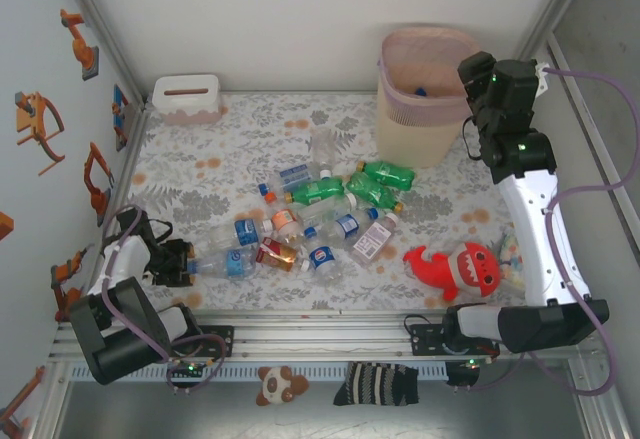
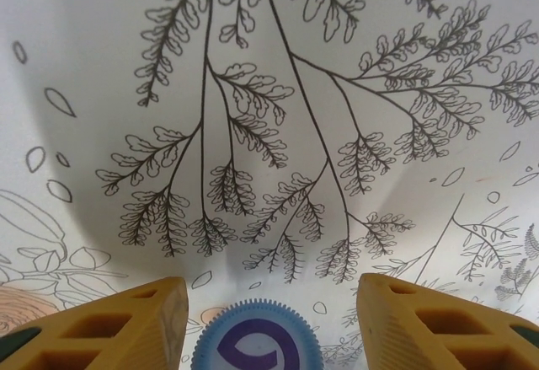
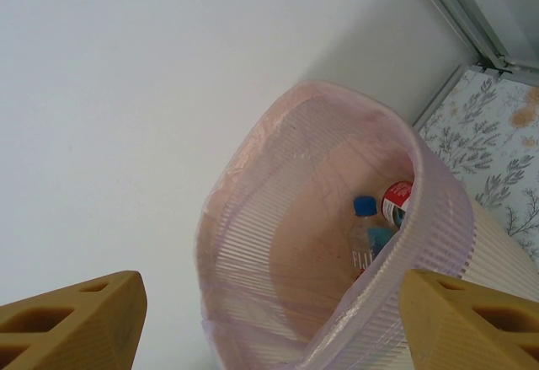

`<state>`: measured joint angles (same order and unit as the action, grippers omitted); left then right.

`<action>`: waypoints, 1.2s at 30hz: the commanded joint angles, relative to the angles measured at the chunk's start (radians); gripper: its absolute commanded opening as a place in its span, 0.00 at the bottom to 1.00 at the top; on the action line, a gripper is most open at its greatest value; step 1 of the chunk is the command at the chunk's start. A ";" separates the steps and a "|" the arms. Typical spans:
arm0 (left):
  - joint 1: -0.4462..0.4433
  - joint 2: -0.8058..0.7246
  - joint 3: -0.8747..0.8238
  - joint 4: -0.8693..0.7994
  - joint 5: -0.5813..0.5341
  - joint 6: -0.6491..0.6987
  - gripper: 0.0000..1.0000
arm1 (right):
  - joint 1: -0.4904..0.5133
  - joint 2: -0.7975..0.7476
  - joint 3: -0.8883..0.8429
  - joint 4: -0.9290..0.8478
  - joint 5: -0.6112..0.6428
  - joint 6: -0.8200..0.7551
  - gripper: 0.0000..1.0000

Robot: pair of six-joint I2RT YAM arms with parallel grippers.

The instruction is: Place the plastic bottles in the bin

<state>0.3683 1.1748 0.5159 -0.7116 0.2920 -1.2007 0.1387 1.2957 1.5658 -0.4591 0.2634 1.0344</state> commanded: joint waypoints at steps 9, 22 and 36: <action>0.009 0.001 0.009 -0.017 -0.008 0.018 0.47 | -0.007 -0.024 -0.009 0.012 0.015 -0.016 0.77; 0.016 -0.050 0.032 -0.070 -0.046 0.033 0.33 | -0.006 -0.035 -0.015 0.011 0.023 -0.016 0.76; 0.020 -0.181 0.197 -0.200 -0.132 0.208 0.17 | -0.007 -0.044 -0.012 0.010 0.025 -0.017 0.76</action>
<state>0.3813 1.0283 0.6647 -0.8471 0.1860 -1.0821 0.1387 1.2762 1.5612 -0.4591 0.2638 1.0344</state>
